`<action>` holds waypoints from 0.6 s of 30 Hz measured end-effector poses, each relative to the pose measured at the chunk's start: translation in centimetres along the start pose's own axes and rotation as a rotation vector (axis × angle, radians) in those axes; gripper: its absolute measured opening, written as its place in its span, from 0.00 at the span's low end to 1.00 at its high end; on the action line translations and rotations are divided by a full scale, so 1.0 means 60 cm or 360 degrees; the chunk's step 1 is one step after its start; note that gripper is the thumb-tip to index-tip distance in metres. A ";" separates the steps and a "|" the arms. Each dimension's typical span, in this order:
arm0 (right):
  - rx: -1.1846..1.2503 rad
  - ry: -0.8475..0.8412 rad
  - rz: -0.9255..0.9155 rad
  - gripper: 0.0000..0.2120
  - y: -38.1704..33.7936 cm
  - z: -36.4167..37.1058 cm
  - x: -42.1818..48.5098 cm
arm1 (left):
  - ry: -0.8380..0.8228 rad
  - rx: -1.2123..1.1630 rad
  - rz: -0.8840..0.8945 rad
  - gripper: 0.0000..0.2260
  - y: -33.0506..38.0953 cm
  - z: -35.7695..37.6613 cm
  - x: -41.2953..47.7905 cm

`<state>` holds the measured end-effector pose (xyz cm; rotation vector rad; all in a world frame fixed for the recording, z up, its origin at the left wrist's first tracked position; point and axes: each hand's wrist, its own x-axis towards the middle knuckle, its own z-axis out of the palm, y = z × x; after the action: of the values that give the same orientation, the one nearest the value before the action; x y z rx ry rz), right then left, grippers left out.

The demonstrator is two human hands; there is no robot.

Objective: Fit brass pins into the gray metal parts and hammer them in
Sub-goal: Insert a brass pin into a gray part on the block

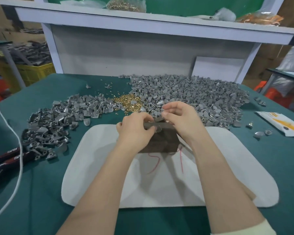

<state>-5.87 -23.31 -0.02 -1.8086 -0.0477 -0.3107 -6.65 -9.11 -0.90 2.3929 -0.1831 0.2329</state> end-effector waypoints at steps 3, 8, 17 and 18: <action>-0.0028 0.0047 -0.0105 0.09 -0.006 0.010 -0.003 | 0.0040 -0.0206 0.0020 0.03 0.005 -0.001 -0.001; -0.0116 0.0104 -0.0098 0.10 -0.007 0.024 -0.006 | 0.0199 -0.0250 0.0067 0.06 0.014 0.001 -0.003; 0.0071 0.0059 0.0030 0.10 -0.004 0.019 -0.003 | 0.0342 -0.0078 0.0102 0.05 0.013 0.007 -0.004; 0.0058 0.0031 0.0043 0.09 -0.003 0.016 -0.004 | 0.0346 -0.0079 0.0101 0.06 0.013 0.007 -0.003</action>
<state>-5.95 -22.31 -0.10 -1.7686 -0.0151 -0.3066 -6.95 -9.92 -0.74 2.2952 -0.1614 0.5096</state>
